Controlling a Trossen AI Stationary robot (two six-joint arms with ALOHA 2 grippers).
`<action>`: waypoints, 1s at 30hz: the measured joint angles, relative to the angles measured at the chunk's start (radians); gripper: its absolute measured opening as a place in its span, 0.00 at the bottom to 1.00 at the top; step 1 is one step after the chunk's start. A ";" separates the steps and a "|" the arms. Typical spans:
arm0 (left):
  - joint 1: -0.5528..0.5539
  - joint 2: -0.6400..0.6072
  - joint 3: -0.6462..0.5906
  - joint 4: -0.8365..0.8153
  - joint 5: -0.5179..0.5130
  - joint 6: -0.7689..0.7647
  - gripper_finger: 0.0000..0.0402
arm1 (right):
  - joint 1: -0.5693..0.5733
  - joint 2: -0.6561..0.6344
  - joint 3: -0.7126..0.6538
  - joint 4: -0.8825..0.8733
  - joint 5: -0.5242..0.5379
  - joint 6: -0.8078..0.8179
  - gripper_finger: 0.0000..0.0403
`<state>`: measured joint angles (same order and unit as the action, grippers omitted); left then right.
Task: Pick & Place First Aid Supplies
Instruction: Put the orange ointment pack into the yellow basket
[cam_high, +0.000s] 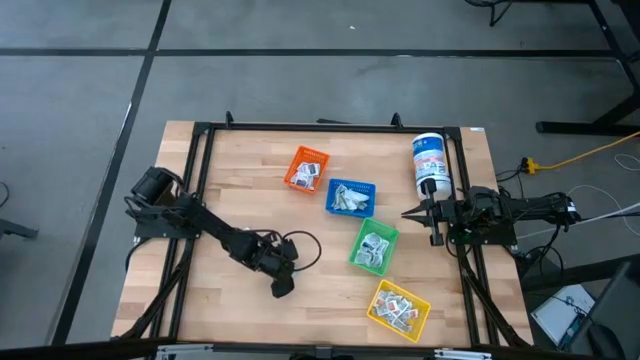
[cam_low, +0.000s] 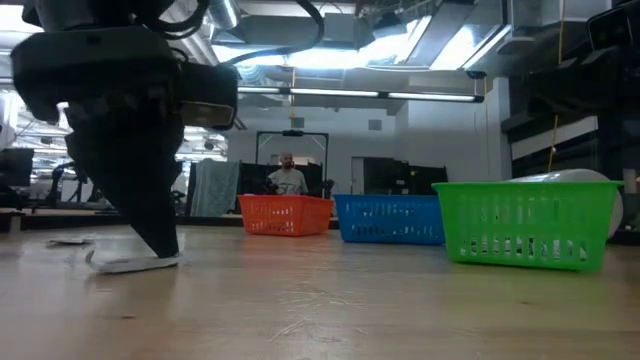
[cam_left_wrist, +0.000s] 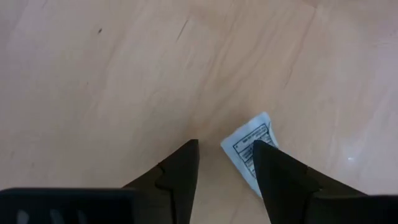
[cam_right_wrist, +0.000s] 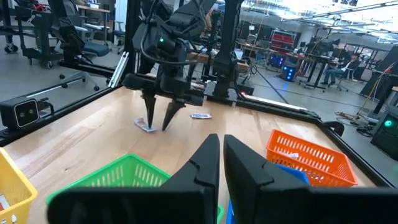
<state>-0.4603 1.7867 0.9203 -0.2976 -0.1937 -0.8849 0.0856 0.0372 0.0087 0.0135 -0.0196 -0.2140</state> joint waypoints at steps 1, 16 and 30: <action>0.001 0.008 0.001 0.005 0.007 0.000 0.37 | 0.000 0.000 0.000 0.000 0.000 0.000 0.06; -0.033 0.027 -0.001 0.017 -0.097 0.042 0.09 | 0.000 0.000 0.000 0.000 0.000 0.000 0.06; -0.029 0.038 -0.008 0.373 -0.139 0.290 0.01 | 0.000 0.000 0.000 0.000 0.000 0.000 0.06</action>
<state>-0.4895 1.8248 0.9122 0.0751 -0.3326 -0.5944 0.0853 0.0372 0.0086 0.0135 -0.0196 -0.2139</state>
